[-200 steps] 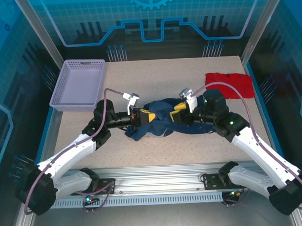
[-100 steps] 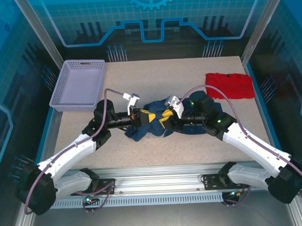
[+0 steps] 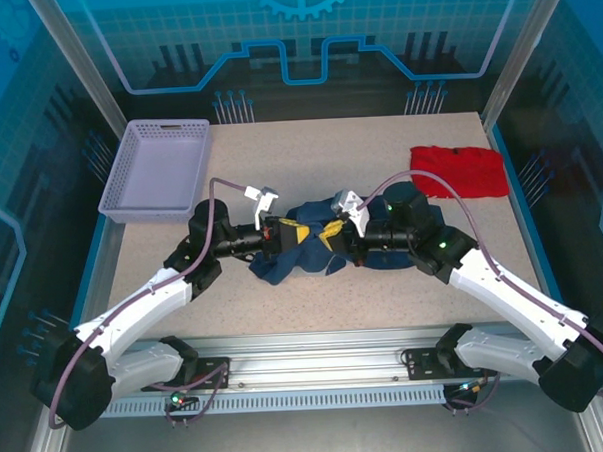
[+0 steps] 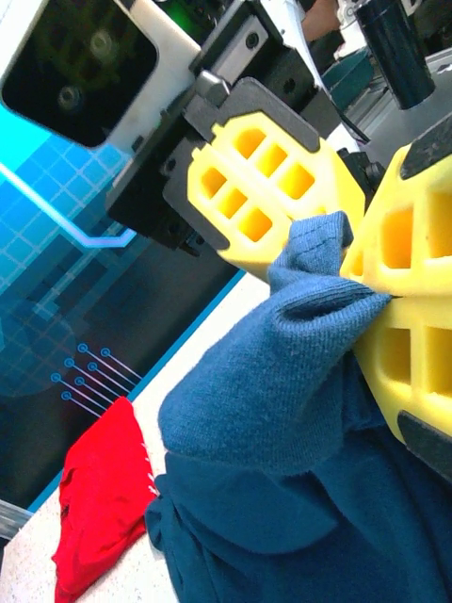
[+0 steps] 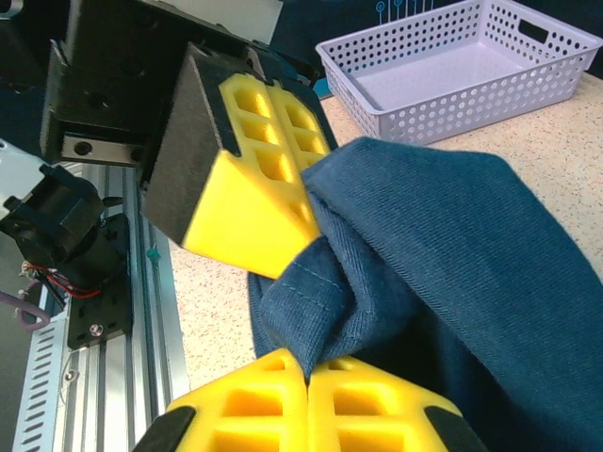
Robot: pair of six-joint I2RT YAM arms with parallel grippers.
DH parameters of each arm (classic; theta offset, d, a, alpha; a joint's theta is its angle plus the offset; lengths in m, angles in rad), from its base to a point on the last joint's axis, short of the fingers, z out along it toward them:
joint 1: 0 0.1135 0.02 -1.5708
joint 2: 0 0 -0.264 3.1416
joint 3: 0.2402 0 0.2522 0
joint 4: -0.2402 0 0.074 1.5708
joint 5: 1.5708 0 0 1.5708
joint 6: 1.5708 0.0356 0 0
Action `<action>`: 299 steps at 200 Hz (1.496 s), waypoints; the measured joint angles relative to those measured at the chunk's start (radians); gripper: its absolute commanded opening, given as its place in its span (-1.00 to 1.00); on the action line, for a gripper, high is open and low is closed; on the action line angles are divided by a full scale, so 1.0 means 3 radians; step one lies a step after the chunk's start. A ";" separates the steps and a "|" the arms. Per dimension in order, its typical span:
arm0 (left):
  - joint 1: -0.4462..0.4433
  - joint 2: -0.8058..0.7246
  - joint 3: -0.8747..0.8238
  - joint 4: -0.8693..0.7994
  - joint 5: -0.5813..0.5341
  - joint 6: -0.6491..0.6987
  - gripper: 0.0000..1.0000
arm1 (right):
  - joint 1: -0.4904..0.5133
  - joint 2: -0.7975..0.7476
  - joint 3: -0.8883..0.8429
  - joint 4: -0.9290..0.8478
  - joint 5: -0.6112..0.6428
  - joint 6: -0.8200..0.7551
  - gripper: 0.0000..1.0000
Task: Fold the inside-out t-shirt
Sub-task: Adjust the T-shirt at the center of the table.
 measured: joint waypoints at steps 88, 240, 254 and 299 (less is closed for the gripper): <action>0.0000 -0.0001 -0.0020 -0.0183 -0.0051 0.0207 -1.00 | -0.0003 0.0135 0.0086 -0.0036 -0.0109 0.0127 -0.70; 0.0004 -0.0052 -0.0081 -0.0721 -0.0678 0.0546 0.08 | -0.0003 0.0148 0.0328 -0.0013 -0.0272 0.0371 -1.00; 0.0004 -0.0169 -0.0086 -0.0799 -0.0750 0.0586 0.16 | -0.0003 0.0149 0.0388 -0.0046 -0.0272 0.0392 -1.00; -0.0004 -0.0599 -0.0107 -0.0731 -0.0745 0.0689 0.44 | -0.0004 0.0284 0.0548 -0.0192 -0.0326 0.0418 -1.00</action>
